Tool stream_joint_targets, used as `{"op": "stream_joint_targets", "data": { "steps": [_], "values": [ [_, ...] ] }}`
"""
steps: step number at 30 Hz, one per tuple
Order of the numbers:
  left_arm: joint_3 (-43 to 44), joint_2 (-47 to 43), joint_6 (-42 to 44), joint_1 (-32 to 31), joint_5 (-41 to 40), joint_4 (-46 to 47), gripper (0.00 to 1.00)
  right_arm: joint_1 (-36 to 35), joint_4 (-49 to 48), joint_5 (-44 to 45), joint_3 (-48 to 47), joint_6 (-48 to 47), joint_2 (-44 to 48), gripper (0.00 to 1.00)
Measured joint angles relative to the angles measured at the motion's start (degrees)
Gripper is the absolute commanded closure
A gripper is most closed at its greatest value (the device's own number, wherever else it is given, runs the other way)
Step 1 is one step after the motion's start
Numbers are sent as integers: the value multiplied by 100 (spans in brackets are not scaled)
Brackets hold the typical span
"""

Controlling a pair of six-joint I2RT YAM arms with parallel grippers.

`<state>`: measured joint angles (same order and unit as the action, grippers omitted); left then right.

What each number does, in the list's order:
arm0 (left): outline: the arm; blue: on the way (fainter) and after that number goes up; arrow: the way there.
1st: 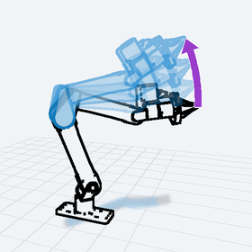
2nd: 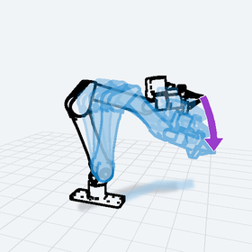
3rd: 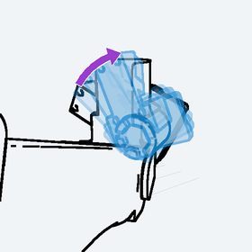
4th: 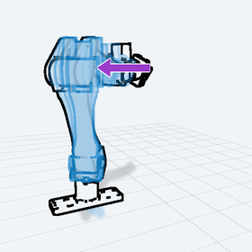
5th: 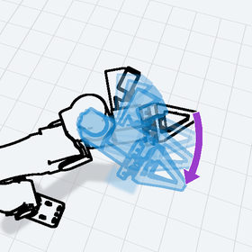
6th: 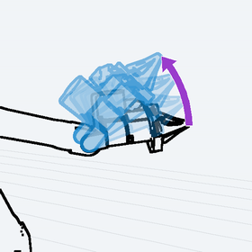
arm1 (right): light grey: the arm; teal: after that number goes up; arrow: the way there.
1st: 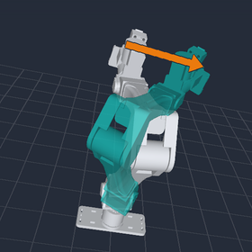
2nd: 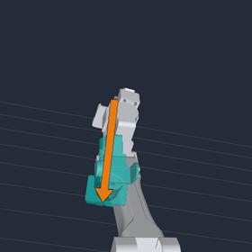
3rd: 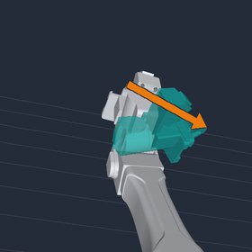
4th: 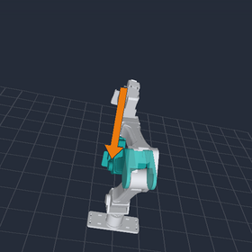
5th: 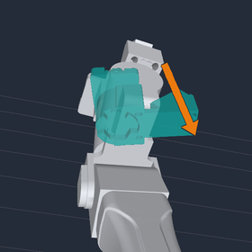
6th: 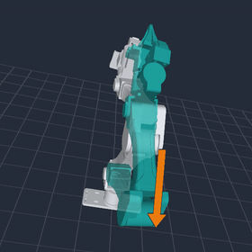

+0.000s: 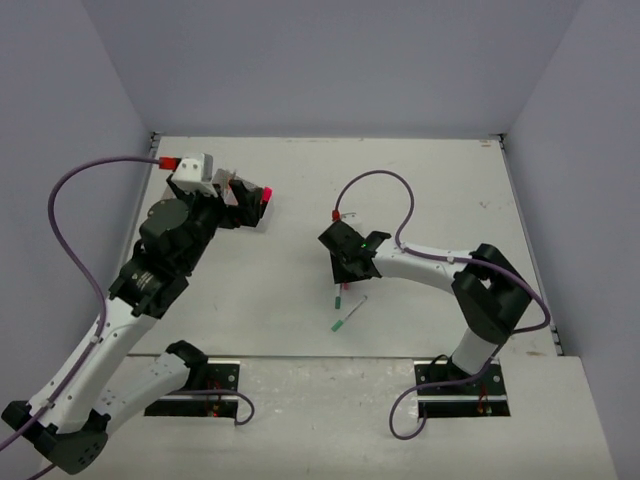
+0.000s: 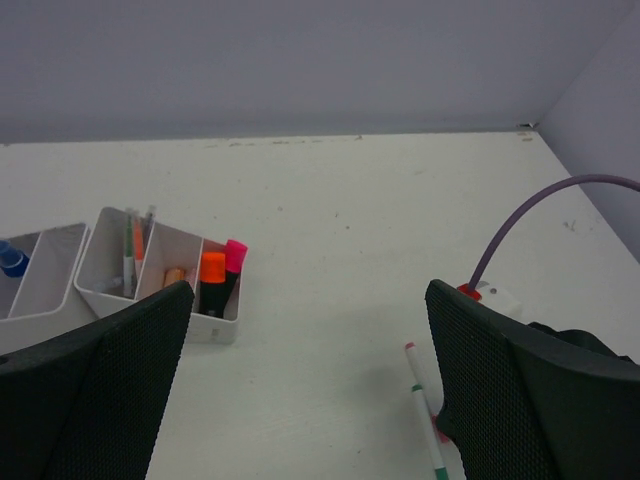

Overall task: Sort the stationery into containers
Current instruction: Pick up the pen from the center of the board.

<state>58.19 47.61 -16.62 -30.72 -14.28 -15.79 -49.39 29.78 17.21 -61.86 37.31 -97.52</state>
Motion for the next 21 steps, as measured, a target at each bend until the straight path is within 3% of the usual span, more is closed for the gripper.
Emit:
{"op": "stream_joint_targets", "data": {
  "steps": [8, 21],
  "values": [
    [-333, -529, 131, 0, -382, -395, 0, 19, 110, 144, -51, 142, -155, 62],
    [-658, -234, 144, 0, -415, -617, 0, 157, 83, 148, -59, 152, -418, 66]
  ]
}}
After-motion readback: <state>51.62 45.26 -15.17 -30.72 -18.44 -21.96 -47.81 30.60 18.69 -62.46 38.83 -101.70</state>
